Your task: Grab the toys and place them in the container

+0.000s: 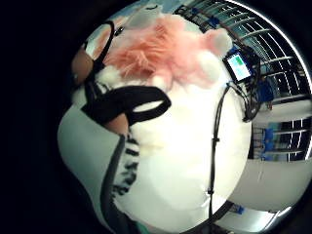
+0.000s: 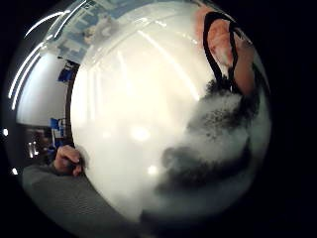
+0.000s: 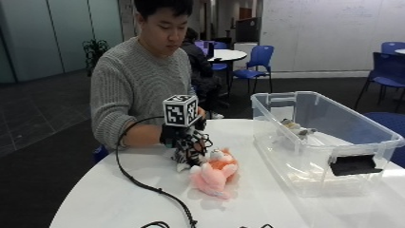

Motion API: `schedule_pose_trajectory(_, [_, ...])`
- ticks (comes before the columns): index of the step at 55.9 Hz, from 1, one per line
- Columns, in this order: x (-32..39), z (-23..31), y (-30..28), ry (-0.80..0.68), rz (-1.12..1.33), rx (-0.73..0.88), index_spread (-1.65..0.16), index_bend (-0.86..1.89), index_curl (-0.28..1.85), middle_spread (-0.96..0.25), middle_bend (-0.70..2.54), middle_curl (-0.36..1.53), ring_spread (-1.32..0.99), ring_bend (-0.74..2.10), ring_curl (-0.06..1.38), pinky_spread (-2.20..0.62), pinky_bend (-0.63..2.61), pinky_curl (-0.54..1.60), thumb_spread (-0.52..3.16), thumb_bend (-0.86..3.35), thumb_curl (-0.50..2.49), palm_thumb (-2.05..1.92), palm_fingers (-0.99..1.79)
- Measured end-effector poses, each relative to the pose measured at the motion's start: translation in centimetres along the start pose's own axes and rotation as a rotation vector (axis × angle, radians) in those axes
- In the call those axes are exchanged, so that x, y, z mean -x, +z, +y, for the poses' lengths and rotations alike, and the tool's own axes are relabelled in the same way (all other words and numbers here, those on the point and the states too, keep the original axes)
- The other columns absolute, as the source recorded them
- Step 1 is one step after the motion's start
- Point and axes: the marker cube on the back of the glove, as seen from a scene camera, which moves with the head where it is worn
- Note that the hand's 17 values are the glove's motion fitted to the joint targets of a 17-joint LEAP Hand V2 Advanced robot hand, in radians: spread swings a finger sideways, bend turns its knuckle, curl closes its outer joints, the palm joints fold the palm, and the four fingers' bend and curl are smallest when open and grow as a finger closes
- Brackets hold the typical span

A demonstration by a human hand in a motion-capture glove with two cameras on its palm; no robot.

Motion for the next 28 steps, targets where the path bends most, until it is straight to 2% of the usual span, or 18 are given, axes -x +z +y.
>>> schedule_pose_trajectory(5, [-0.1,-1.1,-4.3,-0.004,-0.069,-0.072,-0.33,0.54,0.85,-0.37,0.73,0.64,-0.49,0.63,0.42,-0.31,0.97,0.35,0.91,0.11,0.69,0.63,0.75])
schedule_pose_trajectory(18, [-1.2,-7.1,-22.2,-0.028,-0.065,-0.388,-0.32,0.55,0.98,-0.39,0.75,0.72,-0.52,0.66,0.46,-0.3,1.01,0.36,0.86,0.08,0.78,0.63,0.69])
schedule_pose_trajectory(23, [-1.2,-8.6,-25.4,-0.043,-0.064,-0.428,-0.31,0.54,1.02,-0.39,0.76,0.75,-0.52,0.68,0.47,-0.3,1.02,0.36,0.84,0.07,0.81,0.63,0.67])
schedule_pose_trajectory(28, [-1.1,-9.9,-26.1,-0.04,-0.054,-0.428,-0.31,0.54,1.07,-0.4,0.76,0.77,-0.52,0.69,0.48,-0.29,1.03,0.36,0.84,0.06,0.84,0.63,0.66])
